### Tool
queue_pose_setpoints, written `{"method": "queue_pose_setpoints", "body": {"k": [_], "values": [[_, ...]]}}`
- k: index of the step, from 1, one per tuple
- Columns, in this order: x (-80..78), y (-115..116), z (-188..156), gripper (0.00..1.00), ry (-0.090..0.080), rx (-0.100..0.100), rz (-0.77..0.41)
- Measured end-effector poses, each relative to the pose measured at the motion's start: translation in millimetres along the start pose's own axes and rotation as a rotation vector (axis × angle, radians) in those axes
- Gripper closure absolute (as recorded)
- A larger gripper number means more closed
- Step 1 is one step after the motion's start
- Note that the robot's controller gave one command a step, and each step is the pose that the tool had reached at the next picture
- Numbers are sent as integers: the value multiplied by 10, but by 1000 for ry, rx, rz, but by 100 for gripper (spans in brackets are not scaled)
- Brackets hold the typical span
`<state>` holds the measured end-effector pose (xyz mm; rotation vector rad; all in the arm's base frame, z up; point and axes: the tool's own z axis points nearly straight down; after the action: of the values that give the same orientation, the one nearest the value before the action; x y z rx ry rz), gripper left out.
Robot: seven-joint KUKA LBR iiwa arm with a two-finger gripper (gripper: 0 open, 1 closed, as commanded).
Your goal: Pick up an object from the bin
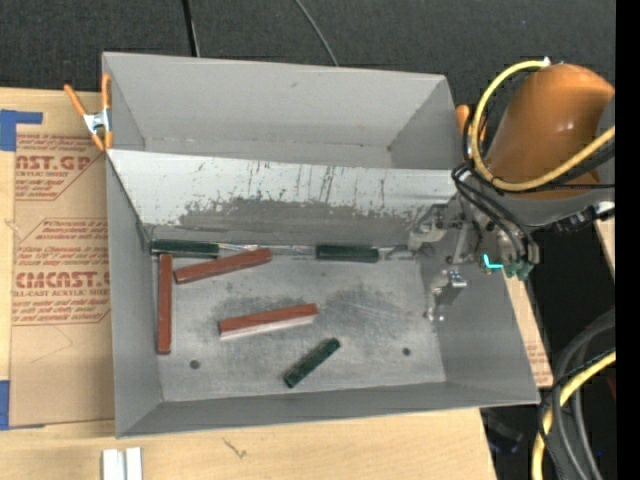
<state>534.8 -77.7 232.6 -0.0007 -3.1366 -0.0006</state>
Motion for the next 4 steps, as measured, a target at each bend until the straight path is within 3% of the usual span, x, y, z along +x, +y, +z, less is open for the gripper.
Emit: {"method": "queue_pose_setpoints", "body": {"k": [1,2,3,4], "values": [[-15,3,-32,0,-7,1,-1],[-243,202,560,0,-14,0,19],[-539,412,768,0,-1,-1,19],[-156,1003,1209,0,-5,0,-136]]}}
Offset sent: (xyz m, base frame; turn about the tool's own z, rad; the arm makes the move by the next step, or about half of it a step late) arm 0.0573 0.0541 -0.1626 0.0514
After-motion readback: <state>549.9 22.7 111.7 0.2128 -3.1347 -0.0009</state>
